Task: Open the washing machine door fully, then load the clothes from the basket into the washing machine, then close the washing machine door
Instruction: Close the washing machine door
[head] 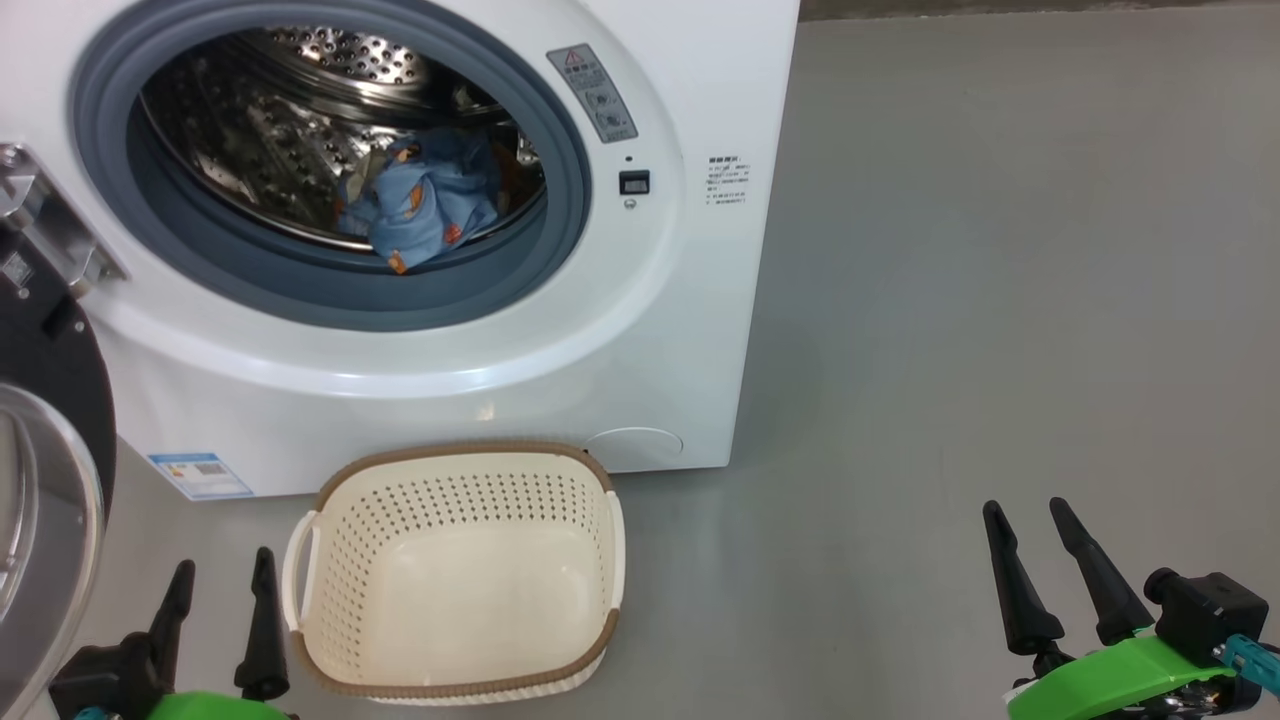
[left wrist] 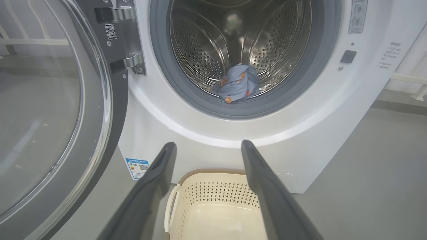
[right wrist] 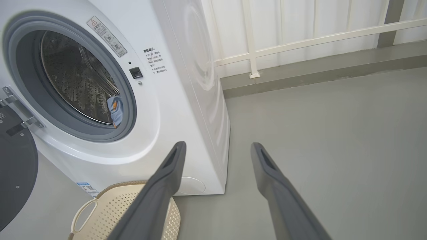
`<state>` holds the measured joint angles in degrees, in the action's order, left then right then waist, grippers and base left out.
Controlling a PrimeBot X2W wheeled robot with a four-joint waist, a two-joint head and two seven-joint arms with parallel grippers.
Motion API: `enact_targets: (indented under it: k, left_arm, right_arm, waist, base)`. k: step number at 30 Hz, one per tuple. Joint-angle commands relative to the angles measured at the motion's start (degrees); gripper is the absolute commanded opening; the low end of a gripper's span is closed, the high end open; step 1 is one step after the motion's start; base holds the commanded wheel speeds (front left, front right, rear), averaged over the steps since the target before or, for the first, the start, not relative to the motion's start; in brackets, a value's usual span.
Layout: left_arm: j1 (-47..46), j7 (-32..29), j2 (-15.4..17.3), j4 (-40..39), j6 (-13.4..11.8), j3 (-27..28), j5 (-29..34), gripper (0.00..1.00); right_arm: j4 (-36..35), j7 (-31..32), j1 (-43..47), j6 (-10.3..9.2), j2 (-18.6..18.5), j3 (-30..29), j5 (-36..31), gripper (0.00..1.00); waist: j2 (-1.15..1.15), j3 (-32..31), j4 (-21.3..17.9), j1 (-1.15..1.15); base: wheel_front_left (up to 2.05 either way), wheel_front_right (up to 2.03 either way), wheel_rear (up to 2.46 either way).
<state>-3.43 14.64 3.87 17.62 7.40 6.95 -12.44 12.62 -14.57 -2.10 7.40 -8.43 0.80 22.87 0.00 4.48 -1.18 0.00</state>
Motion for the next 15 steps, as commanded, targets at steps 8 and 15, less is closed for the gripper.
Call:
enact_targets:
  k: [8,15]
  left_arm:
    - [-0.8,0.4,1.5,-2.1,0.1,1.0,-0.9,1.0]
    - [-0.7,0.4,1.5,-2.4,0.1,0.4,-1.2,1.0]
  right_arm:
    - [-1.3,-0.4,-0.5,0.09,-0.5,0.9,0.4,1.0]
    - [-1.4,-0.4,-0.4,0.09,-0.5,0.7,0.3,1.0]
  waist:
    - [0.0,-0.1,0.5,0.0]
    - [0.0,-0.2,1.2,0.0]
  base:
    - [-0.4,0.4,0.0]
    - [0.0,0.0,0.0]
